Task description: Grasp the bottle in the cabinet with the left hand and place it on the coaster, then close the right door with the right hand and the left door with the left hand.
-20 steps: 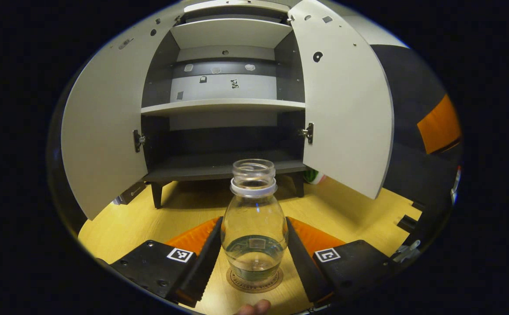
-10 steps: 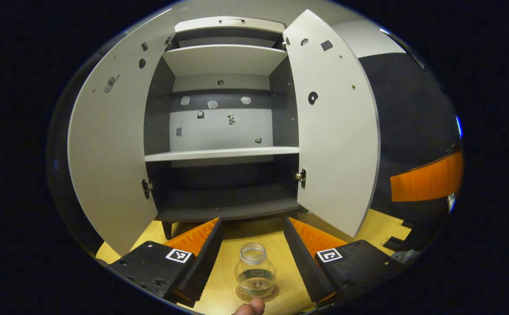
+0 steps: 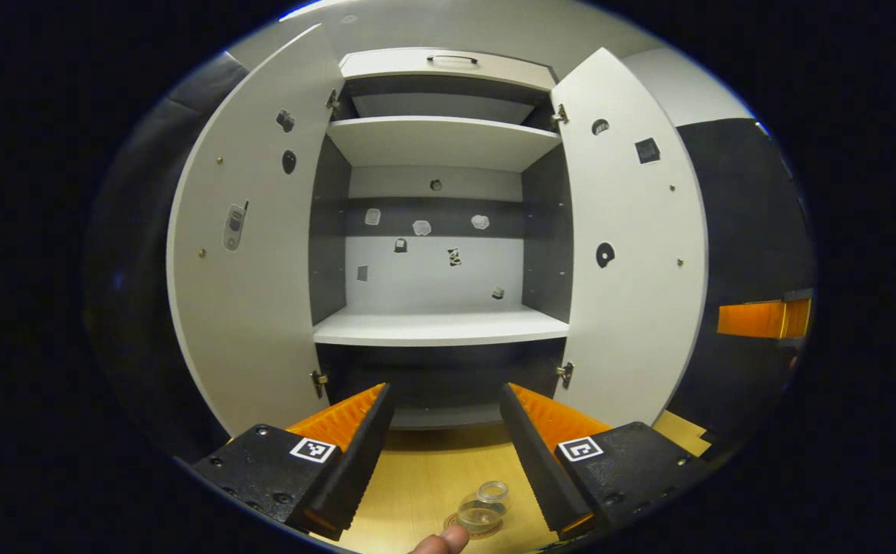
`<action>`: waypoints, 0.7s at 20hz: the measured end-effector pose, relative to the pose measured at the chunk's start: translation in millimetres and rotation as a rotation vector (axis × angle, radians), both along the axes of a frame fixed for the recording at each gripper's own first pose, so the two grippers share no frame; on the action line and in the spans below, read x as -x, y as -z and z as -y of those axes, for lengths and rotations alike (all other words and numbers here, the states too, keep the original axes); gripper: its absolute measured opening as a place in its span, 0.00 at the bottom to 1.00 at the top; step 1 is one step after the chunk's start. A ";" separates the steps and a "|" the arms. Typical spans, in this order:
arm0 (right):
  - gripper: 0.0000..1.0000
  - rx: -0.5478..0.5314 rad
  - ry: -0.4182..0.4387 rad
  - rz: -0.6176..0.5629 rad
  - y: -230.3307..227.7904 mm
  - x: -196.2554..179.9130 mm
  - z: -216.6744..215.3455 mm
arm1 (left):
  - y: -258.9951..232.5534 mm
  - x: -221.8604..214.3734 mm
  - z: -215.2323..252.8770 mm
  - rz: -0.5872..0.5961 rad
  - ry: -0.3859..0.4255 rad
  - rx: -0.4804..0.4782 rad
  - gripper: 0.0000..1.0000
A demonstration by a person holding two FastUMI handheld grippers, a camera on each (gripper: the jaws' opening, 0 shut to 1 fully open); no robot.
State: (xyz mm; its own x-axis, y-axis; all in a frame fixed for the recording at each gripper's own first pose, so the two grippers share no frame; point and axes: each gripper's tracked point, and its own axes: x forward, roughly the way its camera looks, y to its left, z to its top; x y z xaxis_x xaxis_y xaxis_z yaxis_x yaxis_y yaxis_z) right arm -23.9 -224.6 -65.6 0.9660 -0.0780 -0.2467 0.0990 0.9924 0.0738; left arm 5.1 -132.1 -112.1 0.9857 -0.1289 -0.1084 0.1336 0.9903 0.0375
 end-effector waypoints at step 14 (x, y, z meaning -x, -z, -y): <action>0.99 0.004 -0.026 0.096 -43.3 -61.8 47.2 | -3.9 -2.8 -40.4 -0.053 -0.106 0.065 0.93</action>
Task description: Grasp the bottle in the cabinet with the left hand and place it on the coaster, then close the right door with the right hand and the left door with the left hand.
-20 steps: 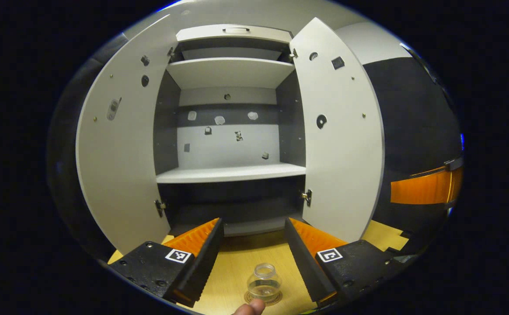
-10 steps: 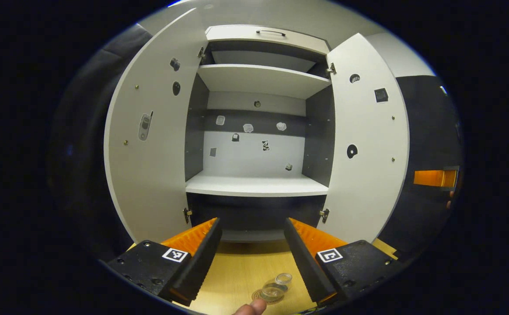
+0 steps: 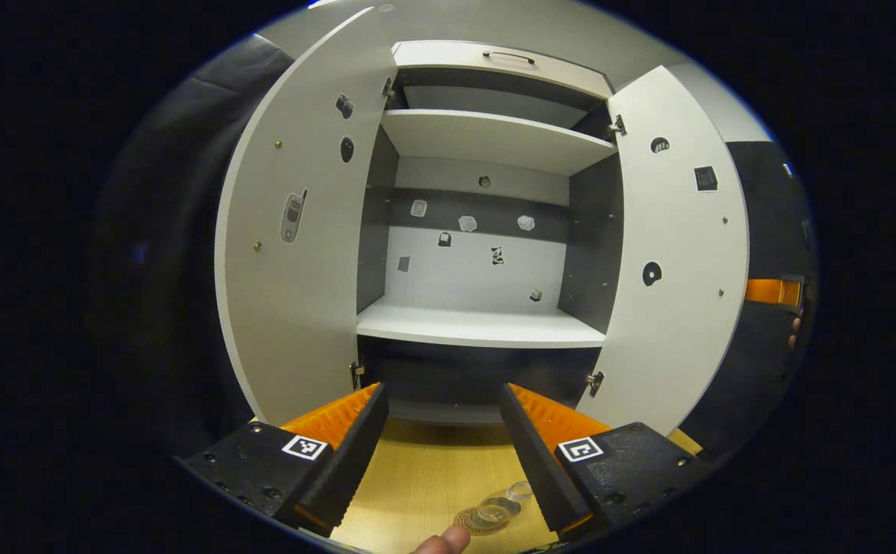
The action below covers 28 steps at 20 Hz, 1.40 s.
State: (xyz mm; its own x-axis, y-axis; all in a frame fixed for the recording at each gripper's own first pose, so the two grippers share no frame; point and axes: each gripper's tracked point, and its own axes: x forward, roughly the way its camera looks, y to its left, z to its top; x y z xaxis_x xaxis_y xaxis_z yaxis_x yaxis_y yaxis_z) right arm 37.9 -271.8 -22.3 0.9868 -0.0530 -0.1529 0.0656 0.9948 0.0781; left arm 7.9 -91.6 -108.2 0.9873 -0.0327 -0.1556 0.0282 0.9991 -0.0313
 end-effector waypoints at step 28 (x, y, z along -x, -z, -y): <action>0.98 -0.121 -0.207 0.013 11.4 -25.3 -102.3 | 12.9 28.9 -56.1 -0.042 -0.085 -0.013 0.93</action>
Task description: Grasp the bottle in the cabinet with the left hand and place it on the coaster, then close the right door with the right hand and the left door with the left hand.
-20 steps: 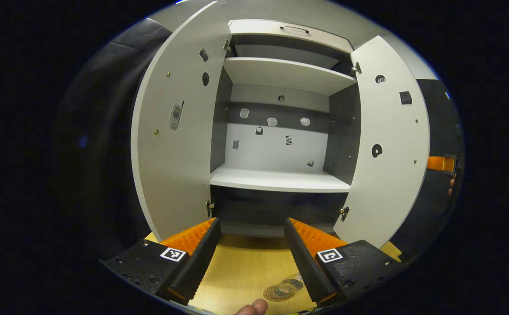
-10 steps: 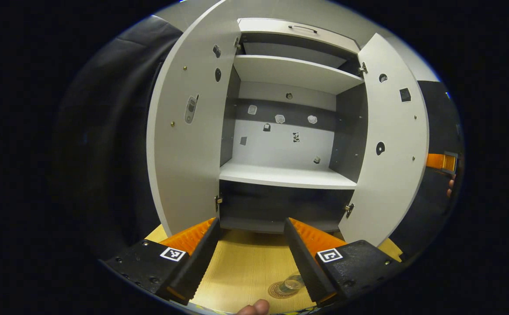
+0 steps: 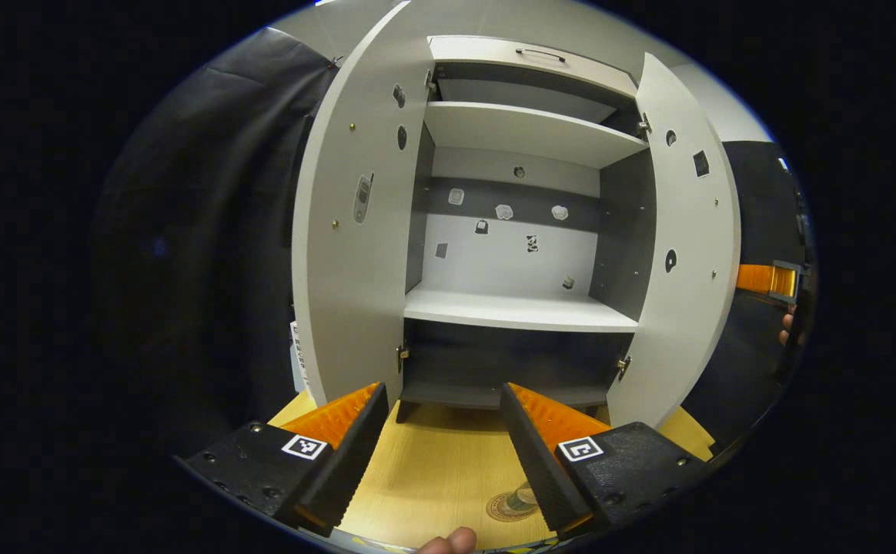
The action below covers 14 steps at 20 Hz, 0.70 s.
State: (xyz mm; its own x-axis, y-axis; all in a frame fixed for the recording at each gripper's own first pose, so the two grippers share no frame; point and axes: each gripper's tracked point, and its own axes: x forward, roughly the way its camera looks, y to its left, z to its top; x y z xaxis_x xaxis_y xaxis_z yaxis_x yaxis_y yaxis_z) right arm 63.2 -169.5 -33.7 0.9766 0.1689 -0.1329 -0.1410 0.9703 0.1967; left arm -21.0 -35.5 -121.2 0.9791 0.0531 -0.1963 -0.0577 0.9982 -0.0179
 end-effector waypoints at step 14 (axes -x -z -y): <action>1.00 0.081 -0.062 0.062 -1.0 -50.5 -82.3 | -13.1 22.9 -52.9 0.027 -0.072 -0.001 0.93</action>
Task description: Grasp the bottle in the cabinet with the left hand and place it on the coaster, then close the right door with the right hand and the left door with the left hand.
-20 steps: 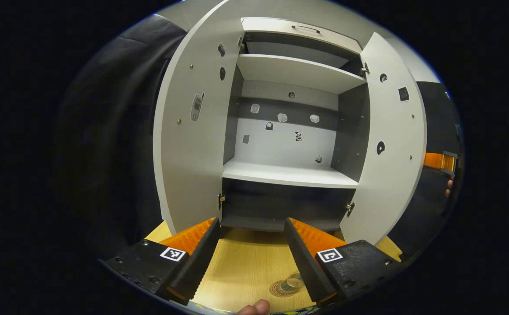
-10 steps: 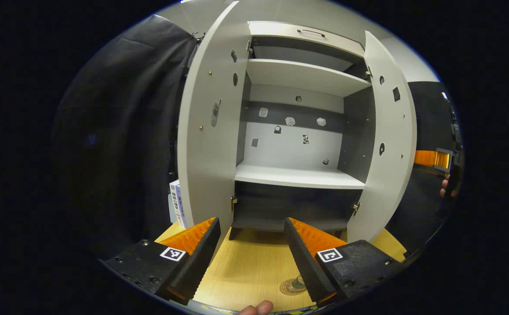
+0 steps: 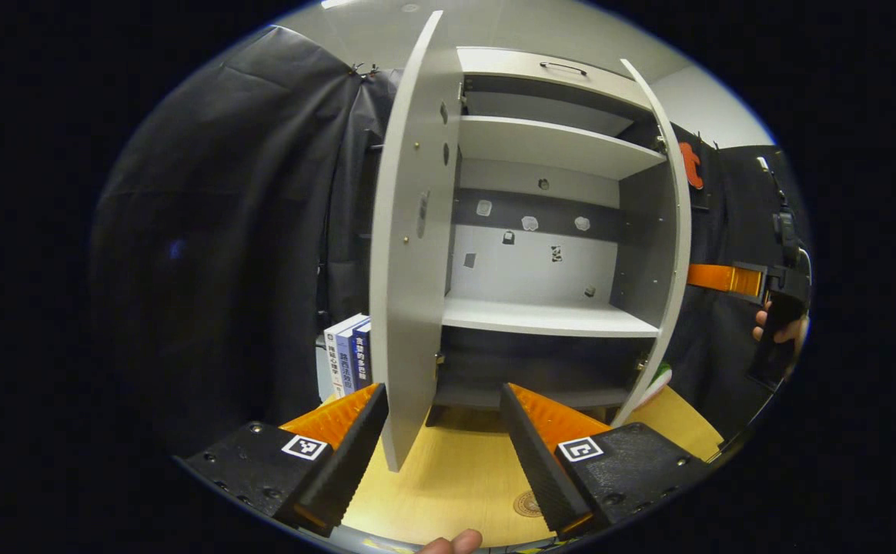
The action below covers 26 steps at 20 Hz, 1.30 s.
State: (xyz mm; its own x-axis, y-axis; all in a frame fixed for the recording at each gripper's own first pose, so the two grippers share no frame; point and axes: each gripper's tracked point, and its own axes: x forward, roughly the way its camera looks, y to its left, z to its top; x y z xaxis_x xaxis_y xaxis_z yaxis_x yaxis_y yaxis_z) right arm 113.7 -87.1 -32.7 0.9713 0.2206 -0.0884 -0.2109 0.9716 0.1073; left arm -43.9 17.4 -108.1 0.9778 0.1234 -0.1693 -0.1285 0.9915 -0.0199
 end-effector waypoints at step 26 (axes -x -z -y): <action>0.95 0.069 0.179 0.062 16.6 -115.9 -79.0 | -98.9 -31.2 -120.8 0.148 0.046 0.056 0.93</action>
